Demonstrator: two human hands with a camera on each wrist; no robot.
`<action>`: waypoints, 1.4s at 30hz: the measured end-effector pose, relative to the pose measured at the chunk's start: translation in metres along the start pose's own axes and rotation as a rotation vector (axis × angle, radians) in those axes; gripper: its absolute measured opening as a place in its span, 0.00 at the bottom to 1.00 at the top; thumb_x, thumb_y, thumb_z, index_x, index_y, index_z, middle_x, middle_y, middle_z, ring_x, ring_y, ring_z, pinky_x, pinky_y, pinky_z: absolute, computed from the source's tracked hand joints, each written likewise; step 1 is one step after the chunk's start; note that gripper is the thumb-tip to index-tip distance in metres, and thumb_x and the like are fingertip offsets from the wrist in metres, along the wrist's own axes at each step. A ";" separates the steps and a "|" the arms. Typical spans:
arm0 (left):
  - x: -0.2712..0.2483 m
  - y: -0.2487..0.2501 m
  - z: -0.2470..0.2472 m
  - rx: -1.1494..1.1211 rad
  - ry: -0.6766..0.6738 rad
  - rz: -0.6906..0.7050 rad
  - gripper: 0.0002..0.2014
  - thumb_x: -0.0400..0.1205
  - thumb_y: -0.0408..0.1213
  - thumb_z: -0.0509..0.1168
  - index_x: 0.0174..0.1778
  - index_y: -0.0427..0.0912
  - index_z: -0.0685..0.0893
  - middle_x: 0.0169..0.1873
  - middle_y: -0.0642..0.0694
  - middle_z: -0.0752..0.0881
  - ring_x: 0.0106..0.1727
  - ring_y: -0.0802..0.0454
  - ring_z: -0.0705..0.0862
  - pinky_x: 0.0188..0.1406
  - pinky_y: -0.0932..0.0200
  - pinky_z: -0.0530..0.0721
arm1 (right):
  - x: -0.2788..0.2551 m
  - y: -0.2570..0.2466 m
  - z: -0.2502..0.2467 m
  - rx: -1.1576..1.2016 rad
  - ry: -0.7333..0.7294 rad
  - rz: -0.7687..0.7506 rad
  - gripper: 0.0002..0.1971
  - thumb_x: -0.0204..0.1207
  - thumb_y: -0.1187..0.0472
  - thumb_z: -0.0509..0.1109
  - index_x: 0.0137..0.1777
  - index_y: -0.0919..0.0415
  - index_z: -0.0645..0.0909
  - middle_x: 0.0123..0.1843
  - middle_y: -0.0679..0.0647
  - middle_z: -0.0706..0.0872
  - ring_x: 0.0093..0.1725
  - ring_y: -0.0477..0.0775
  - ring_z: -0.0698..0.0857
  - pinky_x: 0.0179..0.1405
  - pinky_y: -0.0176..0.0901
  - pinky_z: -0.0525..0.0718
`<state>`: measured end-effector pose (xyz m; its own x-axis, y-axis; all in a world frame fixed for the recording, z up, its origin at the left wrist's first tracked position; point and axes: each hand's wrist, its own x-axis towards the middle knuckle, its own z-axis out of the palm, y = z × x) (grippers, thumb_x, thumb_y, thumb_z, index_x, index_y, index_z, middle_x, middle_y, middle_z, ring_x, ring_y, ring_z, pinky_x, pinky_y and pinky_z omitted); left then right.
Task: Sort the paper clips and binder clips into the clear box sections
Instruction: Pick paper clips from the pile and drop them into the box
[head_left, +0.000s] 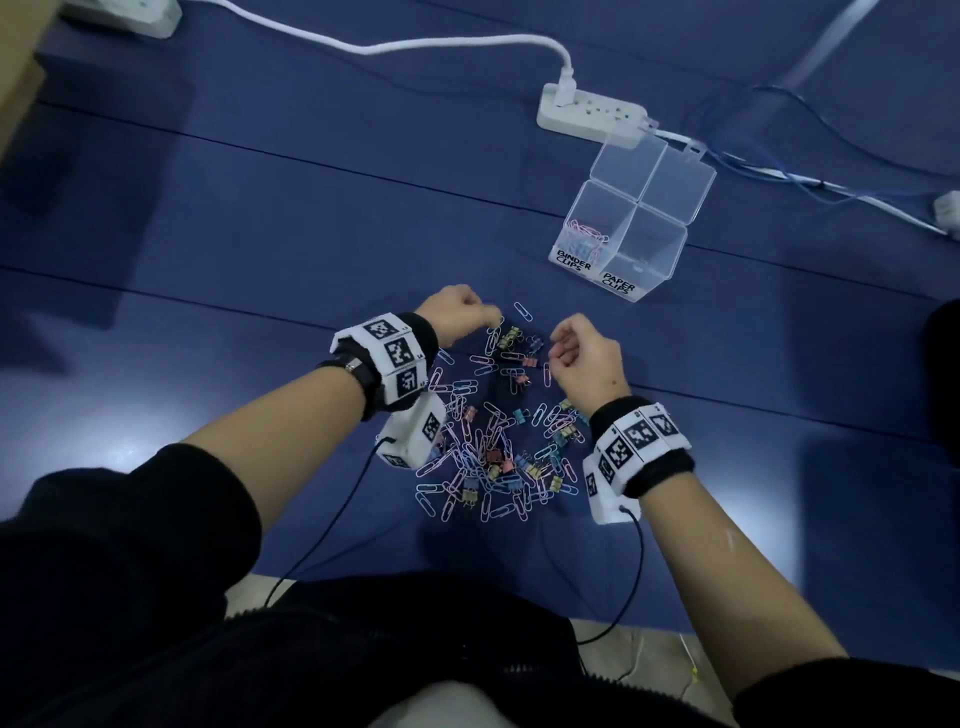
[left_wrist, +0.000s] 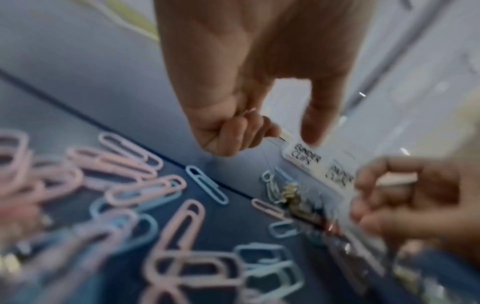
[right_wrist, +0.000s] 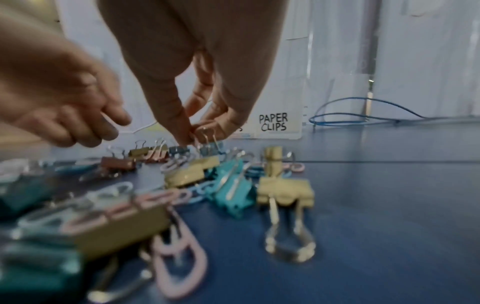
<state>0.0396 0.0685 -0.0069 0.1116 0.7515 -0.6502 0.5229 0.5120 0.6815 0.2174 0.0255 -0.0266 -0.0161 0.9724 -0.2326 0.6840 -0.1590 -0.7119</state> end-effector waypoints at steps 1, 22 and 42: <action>0.000 -0.002 0.002 0.207 -0.018 0.057 0.14 0.75 0.40 0.71 0.51 0.41 0.75 0.42 0.46 0.78 0.43 0.48 0.76 0.41 0.57 0.76 | -0.002 0.001 -0.002 0.056 0.054 0.016 0.12 0.69 0.77 0.63 0.45 0.60 0.75 0.38 0.56 0.81 0.35 0.50 0.77 0.36 0.26 0.76; -0.012 -0.009 0.024 0.928 0.017 0.341 0.14 0.82 0.27 0.53 0.62 0.28 0.74 0.61 0.31 0.80 0.61 0.35 0.79 0.58 0.49 0.77 | -0.010 -0.002 0.007 -0.257 -0.055 0.232 0.10 0.71 0.60 0.72 0.46 0.65 0.78 0.51 0.65 0.83 0.53 0.63 0.81 0.55 0.51 0.78; -0.031 -0.028 -0.023 -0.424 -0.076 0.054 0.16 0.79 0.24 0.58 0.23 0.35 0.75 0.12 0.48 0.82 0.10 0.61 0.71 0.09 0.75 0.64 | 0.040 -0.025 -0.021 0.612 -0.138 0.322 0.16 0.77 0.76 0.49 0.38 0.62 0.76 0.31 0.53 0.71 0.28 0.48 0.70 0.23 0.32 0.71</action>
<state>0.0019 0.0407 0.0023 0.1993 0.7571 -0.6222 0.1233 0.6105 0.7823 0.2151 0.0723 -0.0039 -0.0019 0.8368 -0.5476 0.1376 -0.5421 -0.8289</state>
